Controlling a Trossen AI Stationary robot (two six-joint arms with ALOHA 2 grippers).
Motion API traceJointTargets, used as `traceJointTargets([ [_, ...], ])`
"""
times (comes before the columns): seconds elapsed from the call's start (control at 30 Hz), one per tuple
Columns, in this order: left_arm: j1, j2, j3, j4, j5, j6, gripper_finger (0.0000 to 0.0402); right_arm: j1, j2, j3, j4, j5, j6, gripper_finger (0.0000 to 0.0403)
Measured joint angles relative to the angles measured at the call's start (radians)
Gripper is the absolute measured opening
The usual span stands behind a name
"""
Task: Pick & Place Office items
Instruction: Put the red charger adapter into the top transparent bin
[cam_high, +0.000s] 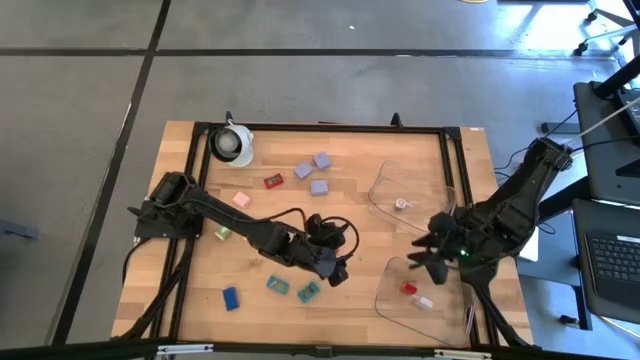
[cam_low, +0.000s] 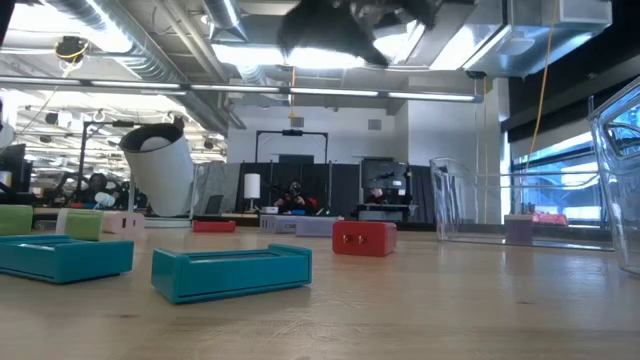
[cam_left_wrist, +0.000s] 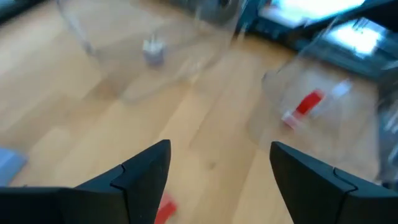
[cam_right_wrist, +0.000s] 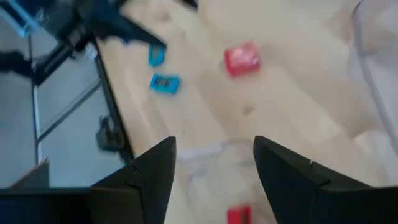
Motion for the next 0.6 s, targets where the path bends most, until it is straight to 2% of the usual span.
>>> traceJointTargets([
  [0.2,0.041,-0.001,0.000,-0.177,0.193,-0.049,0.0282,-0.118,0.010,0.000,0.001,-0.017,-0.056,0.0277],
  [0.37,0.087,-0.019,0.000,-0.349,0.341,-0.058,0.0275,-0.266,0.043,0.000,0.005,-0.129,-0.132,0.0309],
  [0.47,0.101,-0.026,0.000,-0.473,0.361,-0.047,0.0269,-0.369,0.079,0.000,0.032,-0.197,-0.183,0.0315],
  [0.6,0.106,-0.029,0.000,-0.581,0.332,0.027,0.0265,-0.472,0.137,0.000,0.082,-0.251,-0.362,0.0314],
])
